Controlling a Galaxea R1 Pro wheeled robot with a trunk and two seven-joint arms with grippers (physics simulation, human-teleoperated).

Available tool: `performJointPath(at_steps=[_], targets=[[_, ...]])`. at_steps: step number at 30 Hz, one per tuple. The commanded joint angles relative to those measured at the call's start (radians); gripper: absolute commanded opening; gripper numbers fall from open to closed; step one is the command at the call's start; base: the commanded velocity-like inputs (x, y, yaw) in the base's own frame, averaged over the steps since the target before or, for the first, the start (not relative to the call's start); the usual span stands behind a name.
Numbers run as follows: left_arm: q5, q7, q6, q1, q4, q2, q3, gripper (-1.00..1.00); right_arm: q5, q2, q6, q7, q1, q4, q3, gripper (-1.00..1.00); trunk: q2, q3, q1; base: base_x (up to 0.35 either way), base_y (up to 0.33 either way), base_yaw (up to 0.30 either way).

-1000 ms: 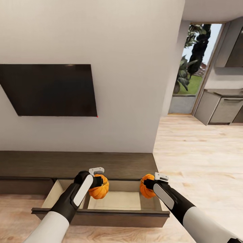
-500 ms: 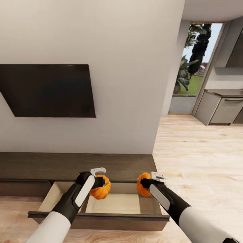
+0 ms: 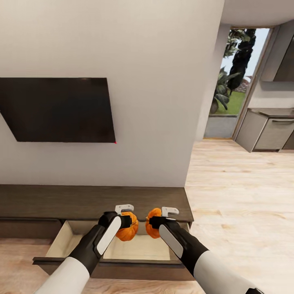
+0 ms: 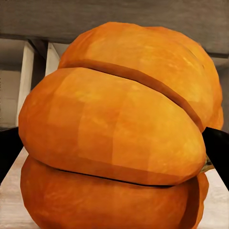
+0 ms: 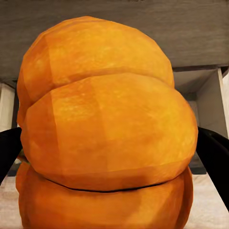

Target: Place each of the two pumpkins and all three candles from the living room inside a cabinet in the living room (use any cabinet), then make sure every cabinet is closed, and position the cauldron so it is next to a table in the living room.

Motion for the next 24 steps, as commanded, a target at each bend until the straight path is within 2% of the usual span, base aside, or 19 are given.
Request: performJointPath(at_steps=[1,10,24], targets=[[0.009,0.011,0.002,-0.001,-0.001,0.000,-0.002,-1.00,-0.005,-0.001,0.003,-0.010,-0.001,-0.002,0.004,-1.00,-0.002,-0.002,0.001,0.207,0.000,0.000],[0.000,0.010,0.000,-0.001,-0.001,0.001,-0.004,-1.00,-0.005,-0.003,0.003,-0.015,-0.002,0.000,0.001,-1.00,-0.002,-0.002,0.001,0.161,-0.050,0.000],[-0.003,0.011,-0.034,-0.001,-0.001,0.001,-0.006,-1.00,-0.008,-0.006,0.028,-0.023,-0.001,0.000,-0.008,-1.00,-0.009,-0.005,0.005,0.011,-0.007,0.000]])
